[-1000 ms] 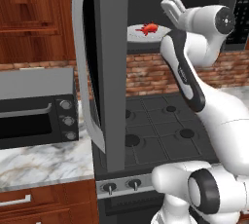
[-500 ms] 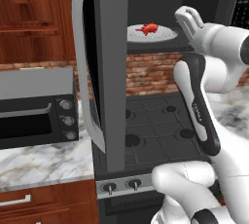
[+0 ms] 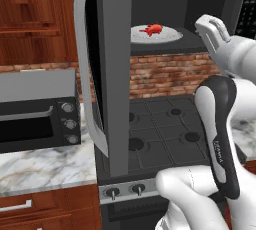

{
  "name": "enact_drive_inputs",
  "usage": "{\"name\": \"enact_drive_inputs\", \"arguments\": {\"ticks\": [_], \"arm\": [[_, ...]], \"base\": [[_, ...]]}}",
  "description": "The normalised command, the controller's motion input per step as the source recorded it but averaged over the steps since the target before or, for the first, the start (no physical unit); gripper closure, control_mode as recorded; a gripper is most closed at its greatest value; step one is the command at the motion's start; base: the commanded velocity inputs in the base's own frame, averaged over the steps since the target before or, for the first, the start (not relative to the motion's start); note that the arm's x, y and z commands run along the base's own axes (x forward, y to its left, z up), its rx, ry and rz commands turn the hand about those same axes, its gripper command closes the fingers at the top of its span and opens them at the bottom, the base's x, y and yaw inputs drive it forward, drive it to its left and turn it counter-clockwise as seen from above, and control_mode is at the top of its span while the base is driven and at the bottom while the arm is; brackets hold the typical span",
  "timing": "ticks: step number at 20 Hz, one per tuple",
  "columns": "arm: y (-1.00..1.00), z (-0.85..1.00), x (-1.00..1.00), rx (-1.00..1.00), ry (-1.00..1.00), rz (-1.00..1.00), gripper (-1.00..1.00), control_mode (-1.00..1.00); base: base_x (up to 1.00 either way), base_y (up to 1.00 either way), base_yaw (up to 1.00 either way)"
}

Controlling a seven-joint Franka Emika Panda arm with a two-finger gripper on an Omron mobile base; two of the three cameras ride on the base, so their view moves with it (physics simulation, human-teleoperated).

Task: Transport the fish from the fridge to the microwave and turn on the microwave.

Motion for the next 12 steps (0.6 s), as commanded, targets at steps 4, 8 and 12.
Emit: {"name": "enact_drive_inputs", "arguments": {"ticks": [4, 8, 12], "arm": [[0.0, 0.01, -0.64, 0.0, 0.01, 0.0, -1.0, -1.0], [0.0, 0.0, -0.62, 0.0, 0.04, 0.0, -1.0, -1.0], [0.0, 0.0, -0.5, 0.0, 0.07, 0.0, 1.0, -1.0]], "base": [[0.0, 0.0, 0.0], [0.0, 0.0, 0.0], [0.0, 0.0, 0.0]]}}
